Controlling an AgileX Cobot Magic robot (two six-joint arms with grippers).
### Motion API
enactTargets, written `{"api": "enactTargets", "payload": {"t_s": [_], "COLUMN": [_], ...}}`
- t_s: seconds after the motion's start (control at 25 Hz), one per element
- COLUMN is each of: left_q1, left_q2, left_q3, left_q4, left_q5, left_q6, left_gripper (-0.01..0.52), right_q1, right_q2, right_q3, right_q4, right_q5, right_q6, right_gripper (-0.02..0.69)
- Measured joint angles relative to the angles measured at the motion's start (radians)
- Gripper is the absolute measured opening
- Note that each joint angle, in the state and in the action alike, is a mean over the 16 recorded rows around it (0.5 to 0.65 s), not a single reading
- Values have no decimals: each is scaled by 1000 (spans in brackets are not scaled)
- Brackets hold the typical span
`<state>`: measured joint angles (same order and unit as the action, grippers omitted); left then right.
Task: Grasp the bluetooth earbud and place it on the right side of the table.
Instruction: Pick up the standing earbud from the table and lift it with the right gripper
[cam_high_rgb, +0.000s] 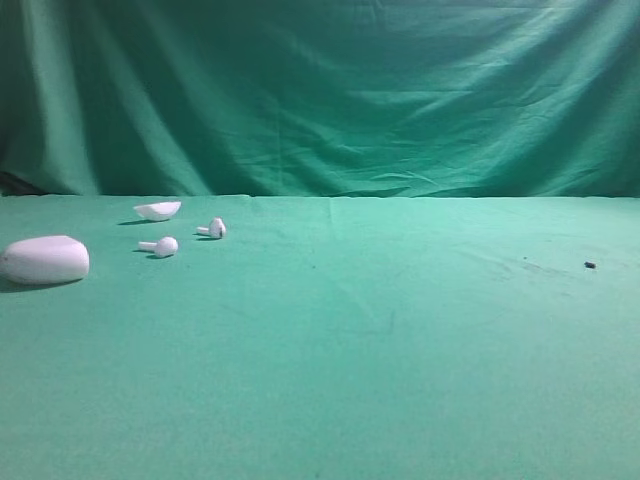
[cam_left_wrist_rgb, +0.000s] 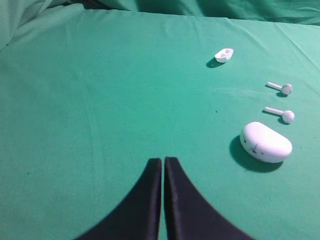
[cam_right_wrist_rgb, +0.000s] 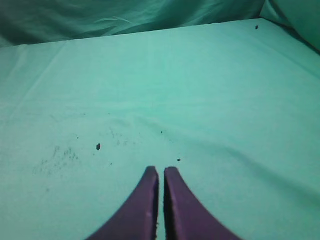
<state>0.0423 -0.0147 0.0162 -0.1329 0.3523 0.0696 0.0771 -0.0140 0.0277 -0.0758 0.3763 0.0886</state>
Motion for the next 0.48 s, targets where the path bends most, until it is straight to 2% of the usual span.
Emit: {"api": "enactTargets", "payload": {"t_s": [0.48], "left_q1": [0], "left_q2": [0], "left_q3": [0], "left_q4": [0], "left_q5": [0], "left_q6": [0], "left_gripper": [0], "right_q1": [0], "right_q2": [0], "right_q3": [0], "right_q4": [-1], "right_q5": [-2], "right_q6": [0], "right_gripper": [0]}}
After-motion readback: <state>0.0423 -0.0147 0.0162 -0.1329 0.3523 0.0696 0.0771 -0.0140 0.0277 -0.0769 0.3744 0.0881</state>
